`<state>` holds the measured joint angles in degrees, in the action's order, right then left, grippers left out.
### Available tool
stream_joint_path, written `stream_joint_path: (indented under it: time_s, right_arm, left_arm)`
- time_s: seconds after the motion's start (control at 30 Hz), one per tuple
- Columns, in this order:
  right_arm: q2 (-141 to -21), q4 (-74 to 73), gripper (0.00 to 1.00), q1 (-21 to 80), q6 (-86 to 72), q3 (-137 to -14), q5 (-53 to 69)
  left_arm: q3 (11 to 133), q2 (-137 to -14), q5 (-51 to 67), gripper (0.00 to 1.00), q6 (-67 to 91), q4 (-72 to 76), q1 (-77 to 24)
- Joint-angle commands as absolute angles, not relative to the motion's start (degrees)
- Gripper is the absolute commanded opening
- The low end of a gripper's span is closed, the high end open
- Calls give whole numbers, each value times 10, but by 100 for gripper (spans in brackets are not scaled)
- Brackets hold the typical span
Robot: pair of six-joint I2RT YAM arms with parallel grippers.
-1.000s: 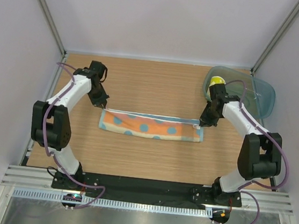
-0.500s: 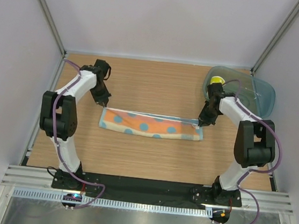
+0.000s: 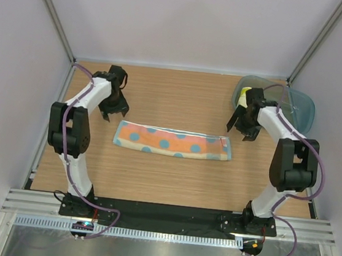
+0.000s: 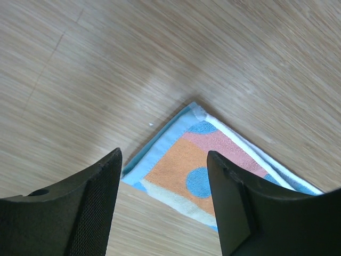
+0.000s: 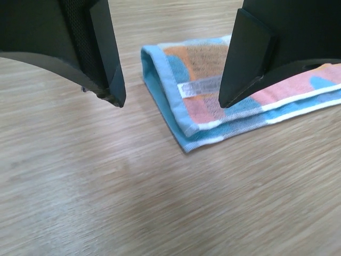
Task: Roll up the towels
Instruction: Fold the towel
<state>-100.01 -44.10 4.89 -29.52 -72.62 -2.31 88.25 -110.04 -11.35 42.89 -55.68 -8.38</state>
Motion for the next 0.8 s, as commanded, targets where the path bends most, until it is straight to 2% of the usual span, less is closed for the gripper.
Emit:
stream_joint_path:
  time_s: [0.0,0.1,0.2,0.23,0.3,0.33,0.43,0.6,0.77]
  right_arm:
    - [-911,-453,78,61,-289,-730,-41]
    - [-862,-448,76,103,-287,-703,-27]
    - [-839,-438,64,160,-285,-682,3]
    - [-835,-419,48,200,-287,-676,36]
    - [-837,-390,31,236,-299,-654,83]
    - [-843,-355,18,260,-308,-645,139]
    - [-873,-296,3,282,-340,-621,202]
    - [-932,-273,1,309,-330,-623,243]
    - [-1014,-238,1,309,-309,-609,267]
  left_arm:
    - [880,-1031,-158,66,425,-576,-85]
    - [842,-984,-163,65,425,-570,-92]
    - [787,-937,-135,59,425,-550,-103]
    - [772,-926,-124,56,426,-541,-105]
    - [719,-899,-84,53,428,-500,-117]
    - [702,-894,-71,47,431,-487,-120]
    - [659,-894,-23,38,439,-446,-130]
    - [628,-920,23,36,447,-409,-133]
    - [623,-955,4,34,451,-403,-131]
